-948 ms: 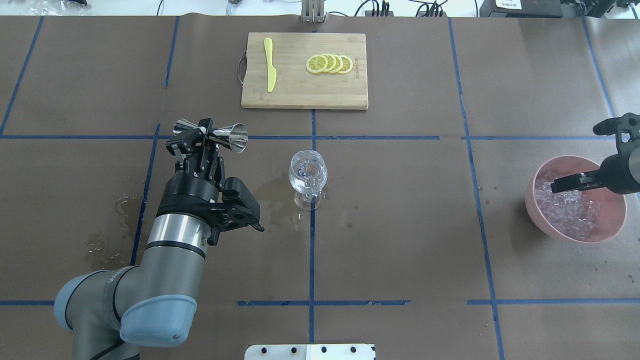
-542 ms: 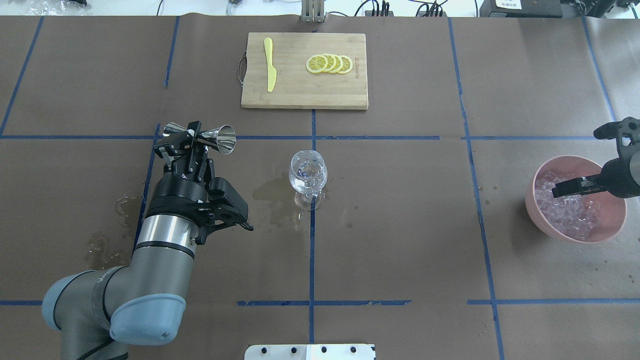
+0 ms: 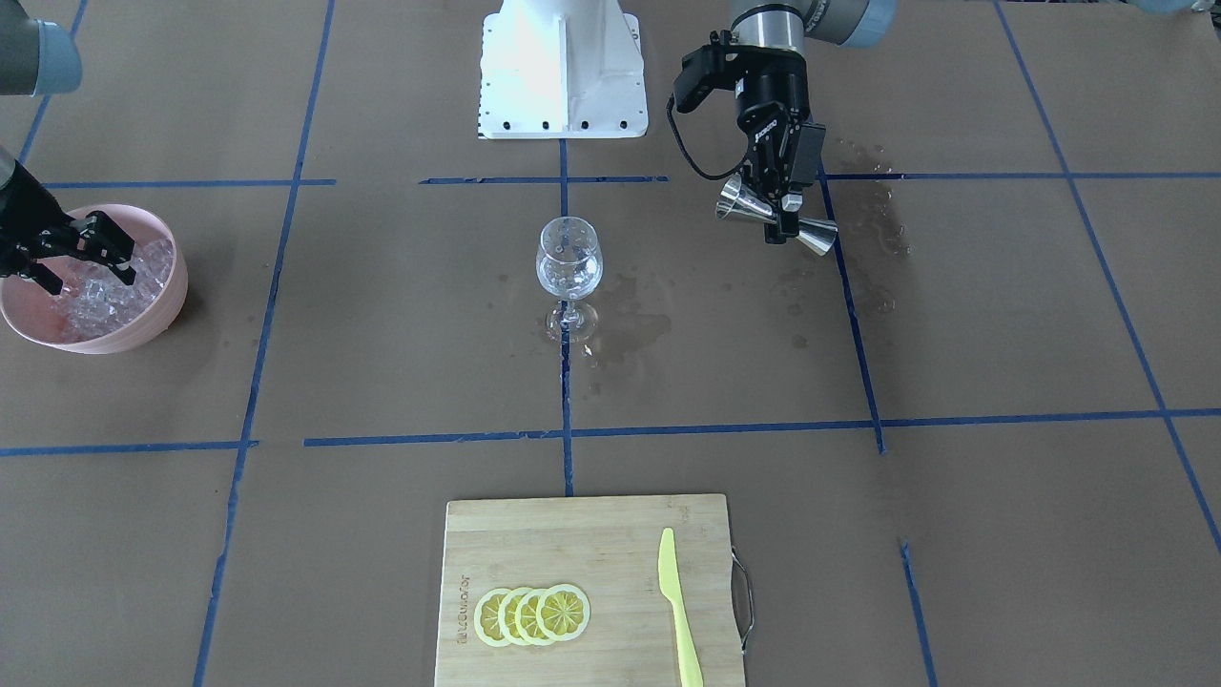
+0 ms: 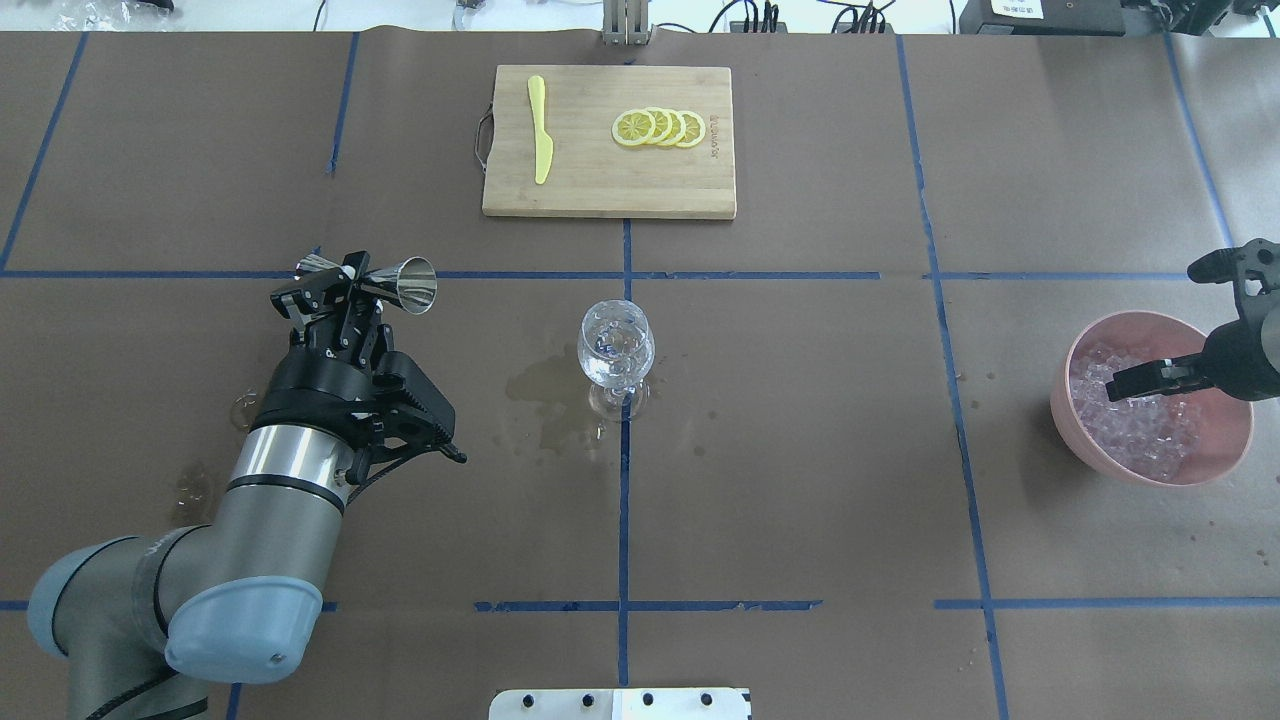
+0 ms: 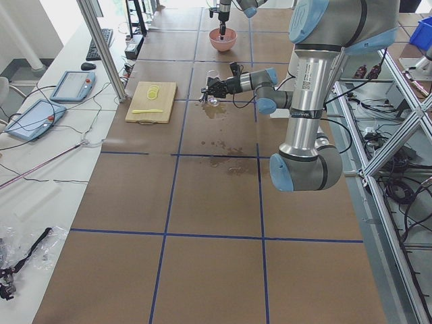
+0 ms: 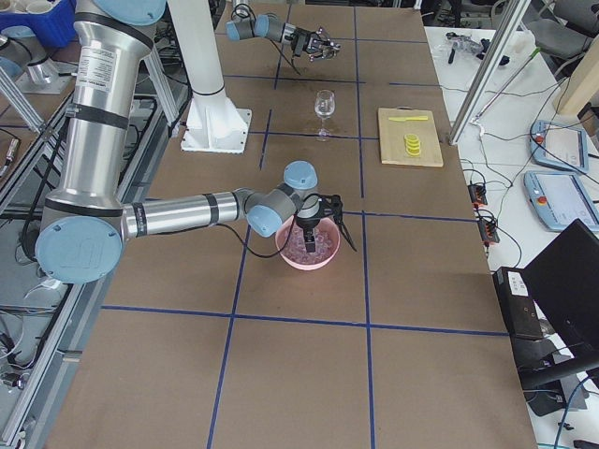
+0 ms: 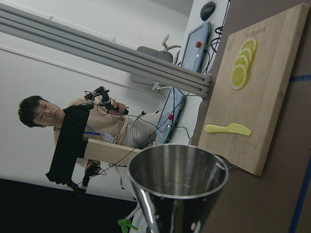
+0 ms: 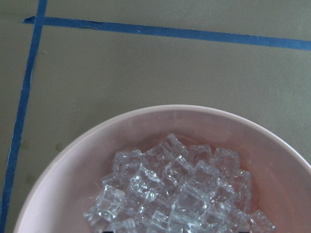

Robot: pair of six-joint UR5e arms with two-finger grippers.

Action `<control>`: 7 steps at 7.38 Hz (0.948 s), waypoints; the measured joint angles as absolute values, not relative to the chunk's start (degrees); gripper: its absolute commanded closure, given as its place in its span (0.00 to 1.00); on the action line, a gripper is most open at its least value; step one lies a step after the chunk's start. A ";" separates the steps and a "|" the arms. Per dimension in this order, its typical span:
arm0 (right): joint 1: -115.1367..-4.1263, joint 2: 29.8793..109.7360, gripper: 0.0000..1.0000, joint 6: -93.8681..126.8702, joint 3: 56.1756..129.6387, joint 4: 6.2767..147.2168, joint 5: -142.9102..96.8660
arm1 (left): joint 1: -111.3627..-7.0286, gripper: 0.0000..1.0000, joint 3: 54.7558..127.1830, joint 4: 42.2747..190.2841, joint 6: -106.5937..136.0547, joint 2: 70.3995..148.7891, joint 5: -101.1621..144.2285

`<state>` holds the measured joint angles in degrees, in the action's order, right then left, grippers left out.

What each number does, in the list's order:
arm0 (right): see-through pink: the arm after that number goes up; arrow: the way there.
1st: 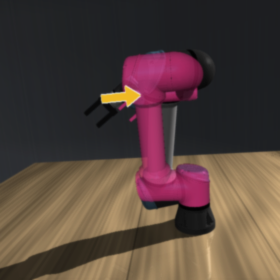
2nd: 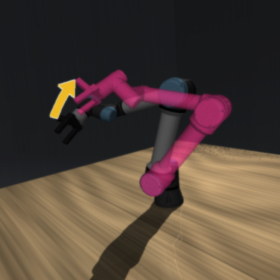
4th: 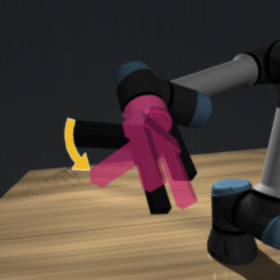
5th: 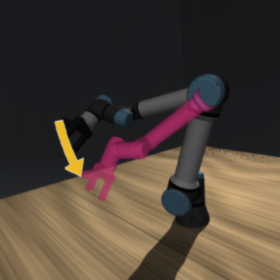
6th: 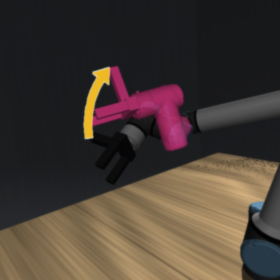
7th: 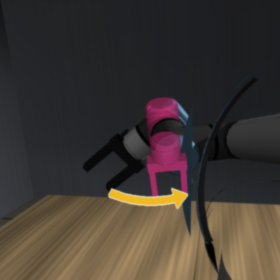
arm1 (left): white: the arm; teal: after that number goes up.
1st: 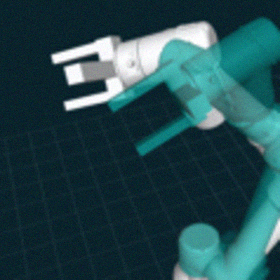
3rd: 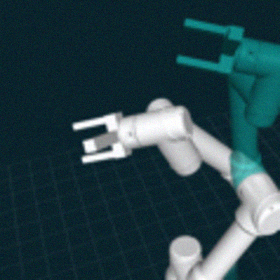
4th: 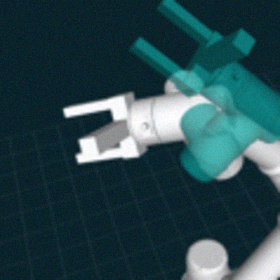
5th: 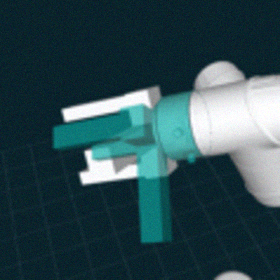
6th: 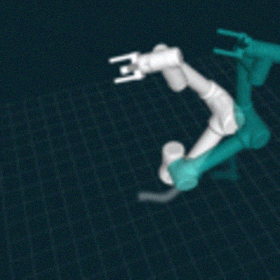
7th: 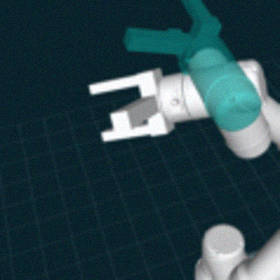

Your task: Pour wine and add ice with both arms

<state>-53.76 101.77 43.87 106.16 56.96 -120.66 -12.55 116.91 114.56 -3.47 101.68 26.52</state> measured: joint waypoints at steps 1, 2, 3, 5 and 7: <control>-53.69 101.70 0.27 43.86 106.06 57.02 -120.51 | -12.72 1.00 117.13 116.80 -3.24 99.43 26.76; -53.63 101.63 0.37 43.86 105.86 57.08 -120.33 | -12.81 1.00 117.20 120.12 -3.16 96.79 26.85; -53.49 101.57 0.47 43.86 105.68 57.11 -120.22 | -12.94 1.00 117.22 123.33 -3.15 94.34 26.88; -53.17 101.60 0.77 43.84 105.58 57.13 -120.17 | -13.21 1.00 117.28 126.72 -3.16 91.53 26.89; -53.11 101.67 1.00 43.68 105.63 57.13 -120.28 | -13.31 1.00 117.31 127.68 -3.16 90.78 26.89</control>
<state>-53.11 101.67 43.68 105.63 57.13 -120.28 -13.31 117.31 127.68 -3.16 90.78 26.89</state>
